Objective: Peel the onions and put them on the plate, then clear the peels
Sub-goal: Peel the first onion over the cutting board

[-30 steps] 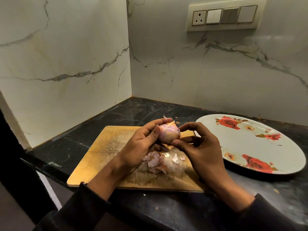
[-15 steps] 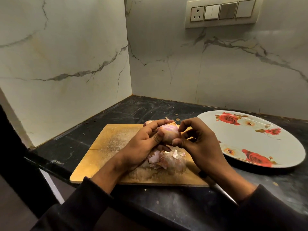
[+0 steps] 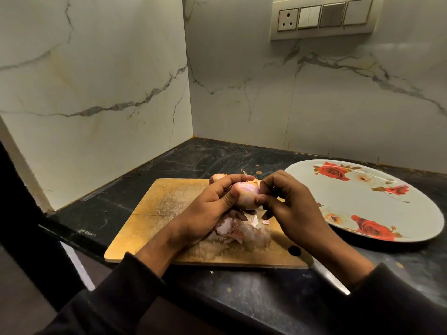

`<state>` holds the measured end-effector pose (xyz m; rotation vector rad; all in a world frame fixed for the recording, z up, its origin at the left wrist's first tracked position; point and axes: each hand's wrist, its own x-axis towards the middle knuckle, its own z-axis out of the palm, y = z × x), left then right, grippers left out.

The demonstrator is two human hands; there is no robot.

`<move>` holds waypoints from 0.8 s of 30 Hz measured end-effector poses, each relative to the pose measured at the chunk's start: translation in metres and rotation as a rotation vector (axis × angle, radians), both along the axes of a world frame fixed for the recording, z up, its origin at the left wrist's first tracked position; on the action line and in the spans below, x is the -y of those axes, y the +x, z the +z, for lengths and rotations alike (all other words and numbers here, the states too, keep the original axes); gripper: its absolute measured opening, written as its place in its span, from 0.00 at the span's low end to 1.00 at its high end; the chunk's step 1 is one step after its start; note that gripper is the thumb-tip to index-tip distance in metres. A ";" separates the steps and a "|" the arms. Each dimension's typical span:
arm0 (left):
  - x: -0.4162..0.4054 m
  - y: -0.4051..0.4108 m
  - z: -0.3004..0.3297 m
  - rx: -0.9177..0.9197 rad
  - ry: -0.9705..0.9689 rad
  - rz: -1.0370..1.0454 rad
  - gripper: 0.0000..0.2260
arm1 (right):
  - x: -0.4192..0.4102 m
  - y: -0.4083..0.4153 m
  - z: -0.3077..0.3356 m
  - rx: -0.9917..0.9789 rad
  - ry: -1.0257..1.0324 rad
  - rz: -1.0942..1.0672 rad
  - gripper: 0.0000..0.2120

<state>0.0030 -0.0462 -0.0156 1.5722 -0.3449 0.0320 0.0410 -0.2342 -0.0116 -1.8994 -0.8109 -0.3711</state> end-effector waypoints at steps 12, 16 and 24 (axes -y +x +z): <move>0.000 -0.002 0.006 -0.102 -0.364 -0.007 0.16 | -0.007 -0.007 -0.010 0.094 0.029 -0.110 0.13; -0.001 -0.001 0.006 -0.095 -0.352 -0.011 0.18 | -0.005 -0.011 -0.008 0.079 0.089 -0.113 0.18; 0.000 -0.001 0.002 -0.081 -0.216 -0.022 0.17 | -0.007 -0.012 -0.006 0.088 0.064 -0.096 0.19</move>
